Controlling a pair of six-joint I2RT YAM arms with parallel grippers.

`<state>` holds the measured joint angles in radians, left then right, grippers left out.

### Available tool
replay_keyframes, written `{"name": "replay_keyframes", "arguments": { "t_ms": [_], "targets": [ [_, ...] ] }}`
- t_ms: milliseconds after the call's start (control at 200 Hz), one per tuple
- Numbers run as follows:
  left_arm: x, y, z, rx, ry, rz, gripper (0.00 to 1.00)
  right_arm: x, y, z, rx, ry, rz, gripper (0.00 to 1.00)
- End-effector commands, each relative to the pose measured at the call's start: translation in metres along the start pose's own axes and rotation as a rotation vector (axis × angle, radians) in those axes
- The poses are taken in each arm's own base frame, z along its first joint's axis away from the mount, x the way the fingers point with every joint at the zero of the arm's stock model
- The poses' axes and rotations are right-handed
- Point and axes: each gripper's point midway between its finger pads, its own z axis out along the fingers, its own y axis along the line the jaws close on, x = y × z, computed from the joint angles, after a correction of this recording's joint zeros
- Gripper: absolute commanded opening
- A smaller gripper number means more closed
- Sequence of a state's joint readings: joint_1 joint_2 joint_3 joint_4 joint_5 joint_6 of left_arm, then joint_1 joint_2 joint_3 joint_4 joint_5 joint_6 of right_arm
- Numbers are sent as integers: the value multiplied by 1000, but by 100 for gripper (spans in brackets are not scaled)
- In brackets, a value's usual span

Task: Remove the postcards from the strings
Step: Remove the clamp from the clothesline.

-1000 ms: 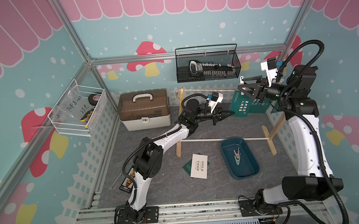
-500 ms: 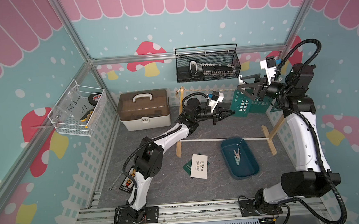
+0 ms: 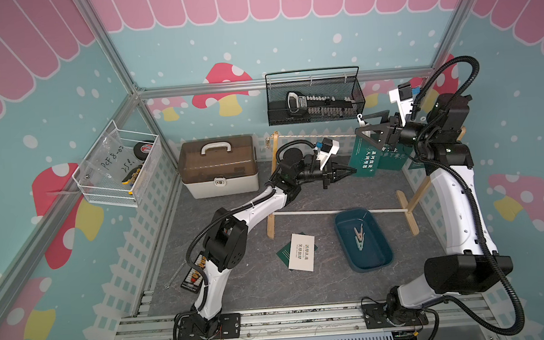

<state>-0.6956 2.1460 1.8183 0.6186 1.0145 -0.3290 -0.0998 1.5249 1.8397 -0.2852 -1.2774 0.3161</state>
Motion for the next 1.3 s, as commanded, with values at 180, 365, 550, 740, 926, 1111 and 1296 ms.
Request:
{"name": "replay_keyframes", "arguments": {
  "t_ms": [180,365,550,740,926,1111,1296],
  "targets": [
    [-3,0,2,7,-3,22,0,-7,33,-6,-50,-5,-86,62],
    [-4,1,1,4,-5,24,0,-2,37,-12,-57,-1,-81,56],
    [-5,1,0,3,-6,27,0,5,35,-13,-50,3,-71,52],
    [-6,1,-1,2,-7,25,0,8,31,-16,-35,3,-65,48],
    [-7,1,-1,0,-7,25,0,6,31,-17,-20,0,-70,39],
    [-6,1,0,1,-8,20,0,4,31,-17,-6,-4,-80,29],
    [-6,2,-1,-1,-9,16,0,2,29,-17,7,-7,-83,19]
  ]
}}
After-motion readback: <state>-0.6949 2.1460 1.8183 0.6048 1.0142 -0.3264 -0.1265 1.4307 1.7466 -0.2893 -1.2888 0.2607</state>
